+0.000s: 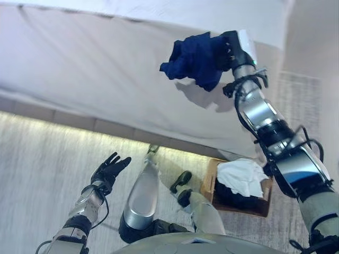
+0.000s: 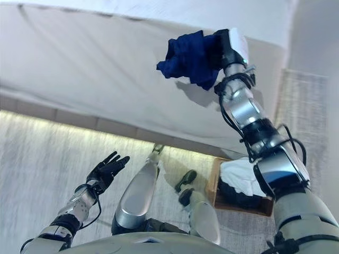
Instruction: Pick up the clothes from the bed and place them into the basket
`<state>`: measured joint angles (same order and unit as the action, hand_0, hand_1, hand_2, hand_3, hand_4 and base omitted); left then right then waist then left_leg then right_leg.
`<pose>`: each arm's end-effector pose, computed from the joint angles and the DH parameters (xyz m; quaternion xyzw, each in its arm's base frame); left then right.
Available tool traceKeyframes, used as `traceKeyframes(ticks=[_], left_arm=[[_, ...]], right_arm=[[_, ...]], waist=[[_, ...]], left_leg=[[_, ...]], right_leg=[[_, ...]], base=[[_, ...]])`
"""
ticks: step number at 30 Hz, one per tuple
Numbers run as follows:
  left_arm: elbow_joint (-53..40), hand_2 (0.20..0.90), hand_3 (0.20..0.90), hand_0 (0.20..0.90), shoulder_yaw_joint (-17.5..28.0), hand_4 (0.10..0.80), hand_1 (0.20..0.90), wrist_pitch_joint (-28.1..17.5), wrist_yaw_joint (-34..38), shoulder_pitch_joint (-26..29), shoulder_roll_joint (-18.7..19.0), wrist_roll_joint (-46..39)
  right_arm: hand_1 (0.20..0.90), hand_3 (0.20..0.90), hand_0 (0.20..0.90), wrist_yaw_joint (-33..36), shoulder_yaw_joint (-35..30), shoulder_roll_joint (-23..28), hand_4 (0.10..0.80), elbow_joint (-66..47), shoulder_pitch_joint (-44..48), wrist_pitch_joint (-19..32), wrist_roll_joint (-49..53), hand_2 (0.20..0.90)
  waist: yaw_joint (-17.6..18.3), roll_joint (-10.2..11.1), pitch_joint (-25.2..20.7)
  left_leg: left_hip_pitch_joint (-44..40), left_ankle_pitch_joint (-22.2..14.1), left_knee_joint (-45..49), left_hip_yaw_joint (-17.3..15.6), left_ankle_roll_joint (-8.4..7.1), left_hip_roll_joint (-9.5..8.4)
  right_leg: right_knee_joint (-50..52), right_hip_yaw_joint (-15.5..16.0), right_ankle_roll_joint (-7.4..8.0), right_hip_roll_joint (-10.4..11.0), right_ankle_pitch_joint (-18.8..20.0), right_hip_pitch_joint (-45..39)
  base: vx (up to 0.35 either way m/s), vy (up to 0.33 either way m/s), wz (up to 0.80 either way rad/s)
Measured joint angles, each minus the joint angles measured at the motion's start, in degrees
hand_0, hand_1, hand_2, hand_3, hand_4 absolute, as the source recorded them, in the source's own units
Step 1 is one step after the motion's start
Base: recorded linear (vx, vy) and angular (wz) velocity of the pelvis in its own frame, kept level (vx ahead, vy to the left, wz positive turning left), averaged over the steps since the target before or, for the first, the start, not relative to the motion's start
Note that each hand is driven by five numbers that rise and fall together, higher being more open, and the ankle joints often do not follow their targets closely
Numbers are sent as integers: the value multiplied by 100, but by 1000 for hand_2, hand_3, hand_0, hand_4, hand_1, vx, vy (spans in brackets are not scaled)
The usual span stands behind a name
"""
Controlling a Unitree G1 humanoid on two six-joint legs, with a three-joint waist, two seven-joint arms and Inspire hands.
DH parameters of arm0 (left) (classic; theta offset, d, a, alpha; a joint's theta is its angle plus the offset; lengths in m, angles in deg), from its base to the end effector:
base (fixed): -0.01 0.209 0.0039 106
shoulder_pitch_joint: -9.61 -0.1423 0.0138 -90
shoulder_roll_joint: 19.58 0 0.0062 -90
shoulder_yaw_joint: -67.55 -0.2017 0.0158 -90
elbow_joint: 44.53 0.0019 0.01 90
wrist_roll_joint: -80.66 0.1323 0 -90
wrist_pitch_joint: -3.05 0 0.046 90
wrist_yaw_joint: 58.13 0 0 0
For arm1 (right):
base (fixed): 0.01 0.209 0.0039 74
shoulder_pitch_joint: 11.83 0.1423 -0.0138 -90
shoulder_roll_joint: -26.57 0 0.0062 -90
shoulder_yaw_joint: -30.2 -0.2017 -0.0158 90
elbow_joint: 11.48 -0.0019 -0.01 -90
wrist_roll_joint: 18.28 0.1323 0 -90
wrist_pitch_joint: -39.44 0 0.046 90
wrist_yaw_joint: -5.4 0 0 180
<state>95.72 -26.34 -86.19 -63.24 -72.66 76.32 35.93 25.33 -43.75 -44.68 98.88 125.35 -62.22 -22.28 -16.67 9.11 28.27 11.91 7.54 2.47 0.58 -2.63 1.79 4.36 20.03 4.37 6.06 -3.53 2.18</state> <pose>0.1725 0.2635 -0.0669 -0.1865 0.3141 0.1376 0.9207 0.3340 -0.2081 0.1906 -0.3518 -0.1713 -0.1514 0.9077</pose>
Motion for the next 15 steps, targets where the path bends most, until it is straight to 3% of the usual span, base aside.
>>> traceKeyframes(ticks=[2,3,7,11,15], left_arm=[[0,900,900,900,-5,800,900,80,11,1,-12,201],[-1,900,900,900,21,800,900,180,46,13,-39,330],[29,900,900,900,247,800,900,307,114,7,-142,554],[399,900,900,900,313,800,900,300,94,-90,-404,659],[747,900,900,900,313,800,900,301,41,-330,-633,791]], right_arm=[[300,200,300,104,-284,78,100,-195,-174,0,-53,300],[300,200,300,74,-636,114,100,-495,-353,-30,-58,300],[300,200,300,94,-1081,362,100,-1112,-829,-24,-65,300],[300,200,300,136,-1577,499,100,-1564,-1665,168,-65,300],[300,200,300,98,-1648,695,100,-1572,-2329,209,-58,300]], waist=[[190,43,-47],[342,47,-57],[780,12,-120],[1330,-207,-823],[1786,-473,-1452]], left_leg=[[-242,52,-94,-130,57,-26],[-483,30,-232,-343,87,-17],[-1039,25,-397,-676,110,-47],[-1414,-8,-749,-1057,152,-69],[-1714,-164,-753,-1329,202,-16]], right_leg=[[-179,-146,36,-28,157,-196],[-307,-296,-10,-25,214,-357],[-562,-583,-44,-19,385,-741],[-803,-914,-35,-19,402,-873],[-958,-1246,-20,-71,445,-1068]], base=[[101,-22,-57],[98,-33,-66],[83,-49,-52],[50,-54,-43],[39,-69,-47]])
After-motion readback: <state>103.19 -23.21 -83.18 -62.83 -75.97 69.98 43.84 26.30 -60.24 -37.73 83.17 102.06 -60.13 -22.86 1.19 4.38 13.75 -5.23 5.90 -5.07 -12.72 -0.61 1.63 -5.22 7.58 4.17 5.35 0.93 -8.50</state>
